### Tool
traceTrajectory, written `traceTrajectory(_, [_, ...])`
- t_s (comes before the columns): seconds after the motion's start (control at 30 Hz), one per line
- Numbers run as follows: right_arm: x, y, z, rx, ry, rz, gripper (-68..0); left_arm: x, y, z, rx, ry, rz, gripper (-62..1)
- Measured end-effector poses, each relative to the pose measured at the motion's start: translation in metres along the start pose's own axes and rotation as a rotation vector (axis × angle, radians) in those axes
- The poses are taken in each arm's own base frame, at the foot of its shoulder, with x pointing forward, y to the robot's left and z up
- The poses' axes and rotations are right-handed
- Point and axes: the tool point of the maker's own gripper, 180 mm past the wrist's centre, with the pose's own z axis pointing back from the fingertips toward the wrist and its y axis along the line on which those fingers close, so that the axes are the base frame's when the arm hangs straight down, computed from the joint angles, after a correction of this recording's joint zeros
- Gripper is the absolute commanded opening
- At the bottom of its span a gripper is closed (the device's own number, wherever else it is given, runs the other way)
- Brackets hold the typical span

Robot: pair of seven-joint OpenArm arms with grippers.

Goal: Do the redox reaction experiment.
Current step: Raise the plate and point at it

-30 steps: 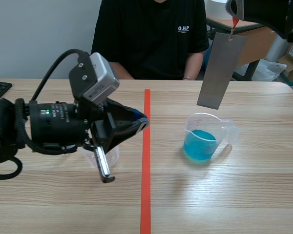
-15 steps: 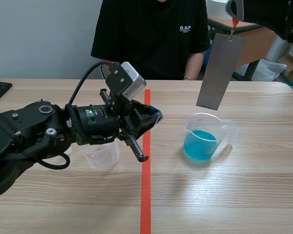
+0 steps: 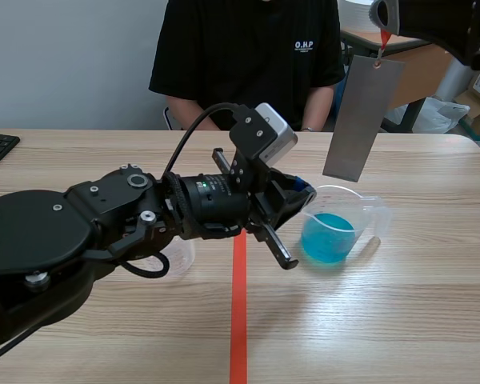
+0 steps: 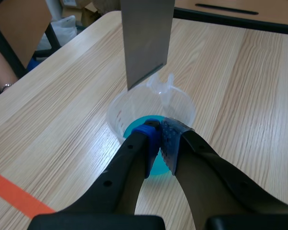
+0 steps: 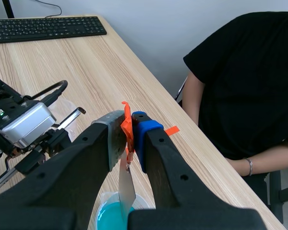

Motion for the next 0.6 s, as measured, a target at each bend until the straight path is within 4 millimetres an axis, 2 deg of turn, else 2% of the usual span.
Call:
traceTrajectory(0.27, [-0.001, 0.0, 0.0, 0.0, 0.007, 0.0, -66.0, 0.015, 0.012, -0.008, 0.054, -0.033, -0.016, -57.5])
traceTrajectory(0.37, [-0.002, 0.0, 0.0, 0.0, 0.011, 0.0, -66.0, 0.015, 0.018, -0.008, 0.085, -0.028, -0.029, -57.5])
traceTrajectory(0.6, [-0.003, 0.0, 0.0, 0.0, 0.014, 0.0, -66.0, 0.014, 0.017, -0.008, 0.083, -0.026, -0.033, -57.5])
